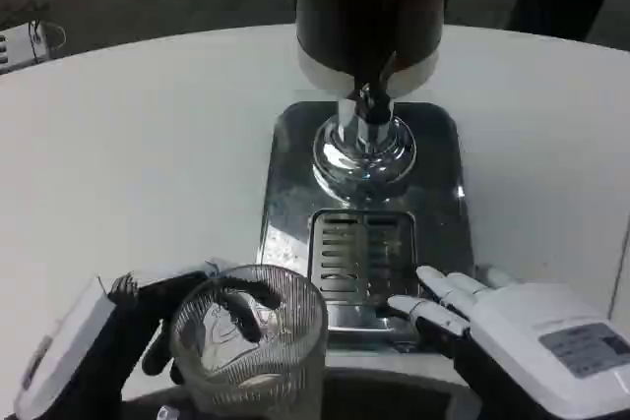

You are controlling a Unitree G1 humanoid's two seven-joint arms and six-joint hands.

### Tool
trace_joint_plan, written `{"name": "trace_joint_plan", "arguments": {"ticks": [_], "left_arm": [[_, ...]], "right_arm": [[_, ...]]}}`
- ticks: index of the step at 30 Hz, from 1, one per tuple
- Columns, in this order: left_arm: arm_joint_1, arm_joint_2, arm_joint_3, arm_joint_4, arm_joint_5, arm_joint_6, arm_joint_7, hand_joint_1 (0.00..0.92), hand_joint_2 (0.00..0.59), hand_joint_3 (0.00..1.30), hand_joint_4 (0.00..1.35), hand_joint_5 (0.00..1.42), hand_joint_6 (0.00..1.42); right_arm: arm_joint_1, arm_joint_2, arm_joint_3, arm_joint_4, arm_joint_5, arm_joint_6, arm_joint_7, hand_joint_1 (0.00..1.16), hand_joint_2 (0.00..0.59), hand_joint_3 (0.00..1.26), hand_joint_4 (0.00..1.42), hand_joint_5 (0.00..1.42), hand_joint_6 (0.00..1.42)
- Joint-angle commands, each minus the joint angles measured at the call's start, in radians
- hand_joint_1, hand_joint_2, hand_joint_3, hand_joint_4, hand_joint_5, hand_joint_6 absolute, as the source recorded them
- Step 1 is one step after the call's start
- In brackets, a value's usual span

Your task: Grasp the cup under the faucet to collect the drink, then remove the cup.

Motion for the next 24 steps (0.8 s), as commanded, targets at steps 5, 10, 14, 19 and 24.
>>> {"name": "trace_joint_plan", "arguments": {"ticks": [5, 10, 14, 19, 24], "left_arm": [[0.005, 0.006, 0.006, -0.005, 0.007, -0.023, -0.001, 0.451, 0.024, 0.99, 1.07, 1.25, 1.42], [0.001, 0.005, 0.005, -0.001, 0.006, -0.022, -0.001, 0.451, 0.024, 0.99, 1.07, 1.25, 1.42], [-0.004, 0.005, 0.005, 0.001, 0.009, -0.02, 0.0, 0.451, 0.024, 0.99, 1.07, 1.25, 1.42], [-0.022, 0.001, 0.004, 0.018, 0.022, -0.014, 0.006, 0.451, 0.024, 0.99, 1.07, 1.25, 1.42], [-0.06, -0.013, -0.002, 0.057, 0.055, -0.011, 0.02, 0.451, 0.024, 0.99, 1.07, 1.25, 1.42]], "right_arm": [[0.008, 0.008, 0.002, -0.017, 0.007, -0.004, 0.014, 0.63, 0.427, 0.18, 0.02, 0.06, 0.0], [0.006, 0.005, 0.0, -0.017, 0.008, 0.001, 0.016, 0.63, 0.427, 0.18, 0.02, 0.06, 0.0], [0.003, 0.001, -0.001, -0.017, 0.01, 0.007, 0.018, 0.63, 0.427, 0.18, 0.02, 0.06, 0.0], [-0.002, -0.004, -0.003, -0.017, 0.011, 0.016, 0.018, 0.63, 0.427, 0.18, 0.02, 0.06, 0.0], [-0.001, -0.01, -0.003, -0.017, 0.006, 0.025, 0.01, 0.63, 0.427, 0.18, 0.02, 0.06, 0.0]]}}
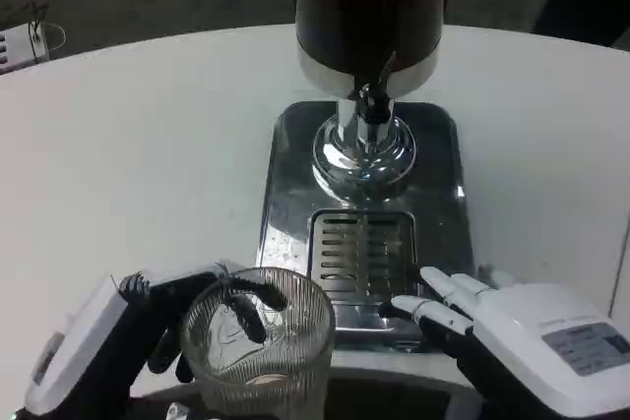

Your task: Grasp the cup under the faucet to collect the drink, then remove the cup.

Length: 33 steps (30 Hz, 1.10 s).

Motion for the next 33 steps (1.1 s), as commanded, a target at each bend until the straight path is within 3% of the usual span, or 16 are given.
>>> {"name": "trace_joint_plan", "arguments": {"ticks": [1, 8, 15, 27, 33], "left_arm": [[-0.045, -0.016, -0.003, 0.038, 0.026, -0.008, 0.025, 0.451, 0.024, 0.99, 1.07, 1.25, 1.42], [-0.167, -0.048, -0.018, 0.157, 0.127, 0.007, 0.083, 0.451, 0.024, 0.99, 1.07, 1.25, 1.42], [-0.324, -0.045, -0.056, 0.337, 0.243, 0.025, 0.198, 0.451, 0.024, 0.99, 1.07, 1.25, 1.42], [-0.576, -0.01, -0.18, 0.633, 0.415, 0.089, 0.434, 0.451, 0.022, 0.99, 1.07, 1.26, 1.42], [-0.677, -0.007, -0.269, 0.757, 0.476, 0.144, 0.541, 0.451, 0.022, 0.99, 1.07, 1.25, 1.42]], "right_arm": [[0.005, -0.002, 0.0, -0.017, 0.004, 0.01, 0.0, 0.63, 0.427, 0.18, 0.02, 0.06, 0.0], [0.013, 0.0, -0.005, -0.017, 0.0, 0.017, -0.015, 0.63, 0.427, 0.18, 0.02, 0.06, 0.0], [0.043, 0.017, -0.028, -0.017, 0.012, -0.007, -0.044, 0.63, 0.427, 0.18, 0.02, 0.06, 0.0], [0.08, 0.04, -0.081, -0.017, 0.063, -0.059, -0.061, 0.63, 0.427, 0.18, 0.02, 0.07, 0.0], [0.088, 0.049, -0.105, -0.017, 0.091, -0.085, -0.06, 0.63, 0.427, 0.18, 0.02, 0.07, 0.0]]}}
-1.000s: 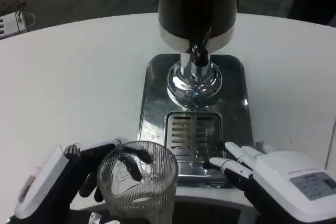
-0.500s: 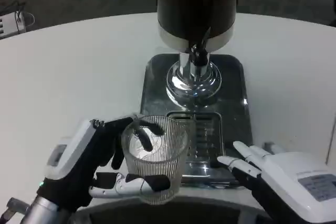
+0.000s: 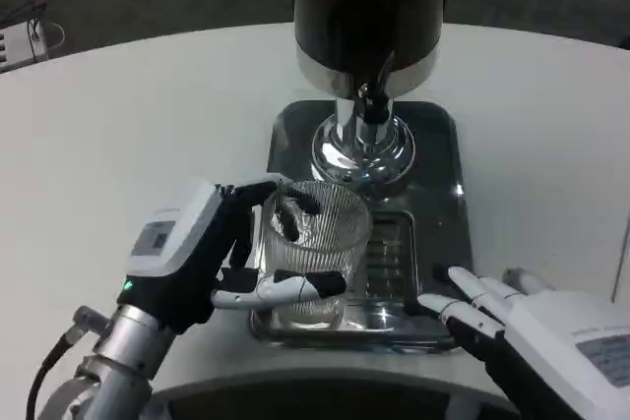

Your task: Grasp the cup under the faucet to collect the drink, then remove the cup.

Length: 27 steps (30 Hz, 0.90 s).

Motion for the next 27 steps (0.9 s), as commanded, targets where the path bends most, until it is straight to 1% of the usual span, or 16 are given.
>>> {"name": "trace_joint_plan", "arguments": {"ticks": [1, 5, 12, 16, 19, 20, 21, 24, 25, 26, 27], "left_arm": [[-0.07, 0.009, -0.059, 0.076, 0.035, 0.032, 0.089, 0.451, 0.022, 0.99, 1.07, 1.25, 1.42], [-0.118, 0.002, -0.113, 0.124, 0.058, 0.063, 0.141, 0.454, 0.027, 0.99, 1.07, 1.24, 1.42], [-0.184, -0.011, -0.191, 0.169, 0.076, 0.124, 0.186, 0.456, 0.038, 0.93, 1.0, 1.19, 1.4], [-0.208, -0.016, -0.225, 0.186, 0.074, 0.153, 0.19, 0.455, 0.043, 0.88, 0.93, 1.14, 1.37], [-0.218, -0.018, -0.239, 0.192, 0.068, 0.168, 0.19, 0.447, 0.047, 0.84, 0.89, 1.12, 1.35], [-0.22, -0.018, -0.242, 0.193, 0.066, 0.172, 0.19, 0.446, 0.047, 0.83, 0.88, 1.11, 1.34], [-0.223, -0.019, -0.244, 0.193, 0.061, 0.176, 0.184, 0.434, 0.045, 0.8, 0.84, 1.08, 1.32], [-0.226, -0.018, -0.249, 0.193, 0.049, 0.188, 0.168, 0.4, 0.045, 0.72, 0.77, 1.03, 1.25], [-0.226, -0.018, -0.251, 0.192, 0.046, 0.191, 0.165, 0.361, 0.057, 0.67, 0.71, 0.99, 1.19], [-0.226, -0.017, -0.251, 0.19, 0.042, 0.195, 0.158, 0.324, 0.058, 0.64, 0.68, 0.96, 1.16], [-0.225, -0.015, -0.252, 0.187, 0.04, 0.197, 0.152, 0.272, 0.053, 0.59, 0.59, 0.86, 1.04]], "right_arm": [[0.017, 0.01, -0.022, -0.015, 0.032, -0.029, -0.007, 0.63, 0.427, 0.18, 0.02, 0.07, 0.0], [0.024, 0.016, -0.047, -0.015, 0.058, -0.049, -0.006, 0.63, 0.431, 0.18, 0.02, 0.07, 0.0], [0.042, 0.029, -0.085, -0.015, 0.098, -0.08, -0.002, 0.63, 0.436, 0.18, 0.02, 0.08, 0.0], [0.059, 0.036, -0.113, -0.015, 0.122, -0.099, -0.003, 0.63, 0.433, 0.18, 0.02, 0.08, 0.0], [0.074, 0.038, -0.137, -0.015, 0.145, -0.113, -0.005, 0.63, 0.432, 0.18, 0.02, 0.08, 0.0], [0.079, 0.038, -0.144, -0.015, 0.152, -0.116, -0.005, 0.63, 0.432, 0.18, 0.02, 0.09, 0.01], [0.082, 0.039, -0.148, -0.015, 0.156, -0.119, -0.005, 0.63, 0.432, 0.18, 0.02, 0.09, 0.01], [0.093, 0.037, -0.17, -0.015, 0.182, -0.123, -0.005, 0.63, 0.432, 0.18, 0.02, 0.09, 0.01], [0.095, 0.036, -0.176, -0.015, 0.19, -0.124, -0.006, 0.63, 0.433, 0.18, 0.02, 0.09, 0.01], [0.096, 0.034, -0.181, -0.015, 0.198, -0.125, -0.006, 0.63, 0.433, 0.18, 0.02, 0.09, 0.01], [0.097, 0.033, -0.186, -0.015, 0.204, -0.126, -0.006, 0.63, 0.433, 0.18, 0.02, 0.09, 0.01]]}}
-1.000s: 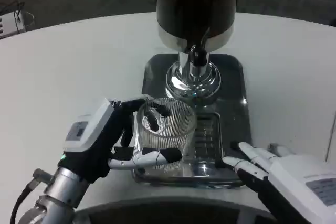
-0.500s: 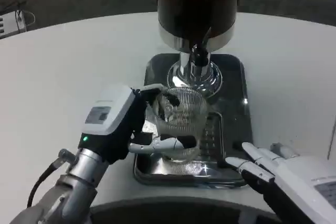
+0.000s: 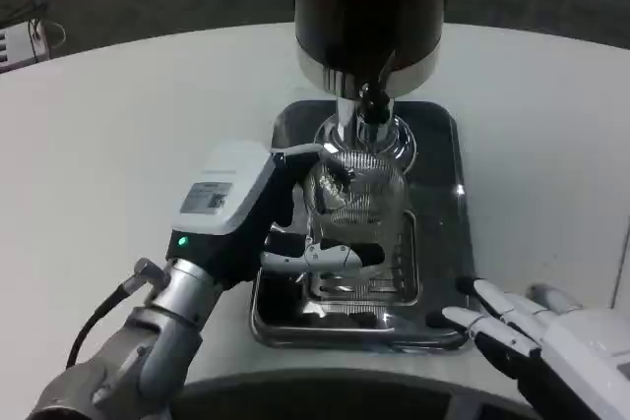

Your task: Grasp the cup under the faucet to collect the drink, then remove the cup.

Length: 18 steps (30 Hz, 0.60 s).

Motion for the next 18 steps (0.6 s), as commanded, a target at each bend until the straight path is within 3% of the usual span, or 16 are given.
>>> {"name": "trace_joint_plan", "arguments": {"ticks": [1, 2, 8, 13, 18], "left_arm": [[0.001, 0.007, -0.01, 0.003, -0.017, 0.02, -0.032, 0.234, 0.047, 0.55, 0.54, 0.8, 0.96], [0.002, 0.009, -0.01, 0.0, -0.019, 0.02, -0.038, 0.203, 0.037, 0.51, 0.48, 0.72, 0.85], [0.015, 0.02, -0.003, -0.027, -0.027, 0.025, -0.05, 0.139, 0.014, 0.37, 0.27, 0.46, 0.52], [0.034, 0.035, 0.01, -0.064, -0.043, 0.026, -0.056, 0.101, 0.006, 0.31, 0.18, 0.35, 0.41], [0.086, 0.072, 0.031, -0.145, -0.076, 0.009, -0.075, 0.097, 0.006, 0.3, 0.18, 0.35, 0.39]], "right_arm": [[0.017, -0.005, -0.027, -0.015, 0.043, -0.017, -0.005, 0.63, 0.433, 0.18, 0.02, 0.09, 0.01], [0.018, -0.008, -0.032, -0.015, 0.051, -0.017, -0.005, 0.63, 0.433, 0.18, 0.02, 0.1, 0.01], [0.016, -0.018, -0.042, -0.015, 0.076, -0.013, -0.003, 0.63, 0.433, 0.18, 0.03, 0.11, 0.02], [0.01, -0.031, -0.038, -0.015, 0.086, 0.001, 0.0, 0.63, 0.433, 0.18, 0.03, 0.11, 0.03], [0.007, -0.041, -0.032, -0.015, 0.087, 0.016, -0.003, 0.63, 0.433, 0.18, 0.03, 0.11, 0.03]]}}
